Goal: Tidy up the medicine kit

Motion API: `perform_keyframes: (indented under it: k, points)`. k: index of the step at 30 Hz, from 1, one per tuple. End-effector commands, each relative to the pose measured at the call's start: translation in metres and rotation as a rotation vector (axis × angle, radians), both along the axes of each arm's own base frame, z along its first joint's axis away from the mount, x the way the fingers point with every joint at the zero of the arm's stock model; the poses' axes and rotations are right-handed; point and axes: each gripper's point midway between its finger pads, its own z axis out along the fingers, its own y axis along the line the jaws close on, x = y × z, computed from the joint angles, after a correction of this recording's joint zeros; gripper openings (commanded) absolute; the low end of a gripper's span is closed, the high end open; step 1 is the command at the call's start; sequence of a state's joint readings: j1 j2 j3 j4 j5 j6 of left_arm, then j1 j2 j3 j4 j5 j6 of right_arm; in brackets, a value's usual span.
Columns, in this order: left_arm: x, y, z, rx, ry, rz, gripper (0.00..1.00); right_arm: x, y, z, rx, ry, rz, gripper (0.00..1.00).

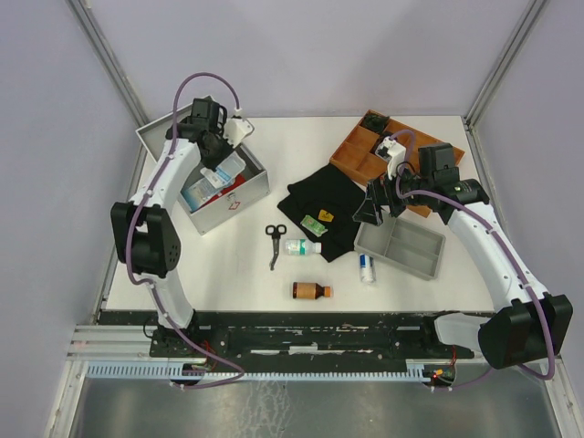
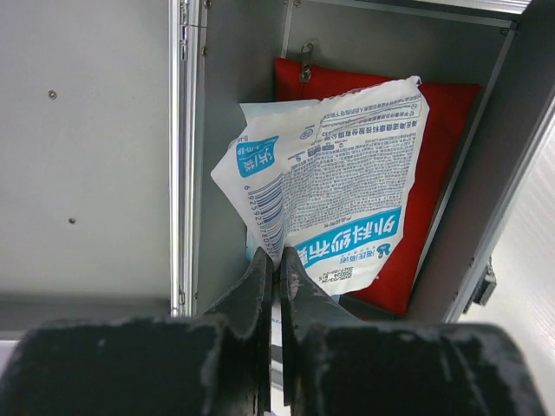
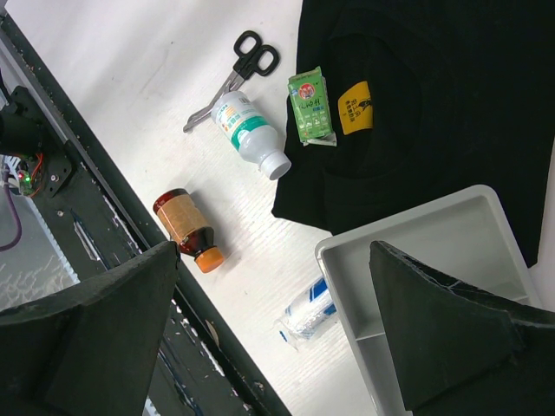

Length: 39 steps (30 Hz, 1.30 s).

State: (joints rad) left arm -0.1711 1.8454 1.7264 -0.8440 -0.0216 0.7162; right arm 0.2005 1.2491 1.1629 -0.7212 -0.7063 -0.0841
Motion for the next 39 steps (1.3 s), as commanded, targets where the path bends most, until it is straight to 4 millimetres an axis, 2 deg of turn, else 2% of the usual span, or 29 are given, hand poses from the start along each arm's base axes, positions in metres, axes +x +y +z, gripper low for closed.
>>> perform_keyframes:
  k: [1,6,10,14,18,23,30,33,36,39]
  points:
    - [0.022,-0.001,0.007,0.003,-0.057,-0.023,0.06,0.0,0.001,0.019,0.016,-0.072,0.018,1.0]
    - [0.033,0.002,-0.018,0.026,-0.027,-0.002,0.08,0.0,0.001,0.02,0.019,-0.073,0.019,1.0]
    - [0.042,0.002,-0.03,0.026,-0.023,0.008,0.1,0.0,0.001,0.018,0.016,-0.069,0.021,1.0]
    - [0.045,0.0,-0.039,0.018,-0.018,0.01,0.19,0.0,0.001,0.018,0.017,-0.068,0.021,1.0]
    - [0.049,0.002,-0.038,0.022,-0.038,0.037,0.33,0.001,0.002,0.015,0.017,-0.059,0.019,1.0]
    - [0.055,0.009,-0.019,0.035,-0.11,0.077,0.44,0.003,0.001,0.014,0.014,-0.056,0.016,1.0]
    - [0.056,0.013,0.018,0.01,-0.22,0.126,0.73,0.007,-0.002,0.012,-0.005,-0.059,-0.002,1.0]
    - [0.053,0.013,0.036,-0.017,-0.277,0.142,0.83,0.009,-0.003,0.011,-0.014,-0.066,-0.011,1.0]
    - [0.047,0.009,0.052,-0.058,-0.336,0.138,0.88,0.014,-0.008,0.01,-0.043,-0.089,-0.033,1.0]
    - [0.036,0.005,0.057,-0.119,-0.371,0.142,0.95,0.022,-0.016,0.008,-0.084,-0.111,-0.077,1.0]
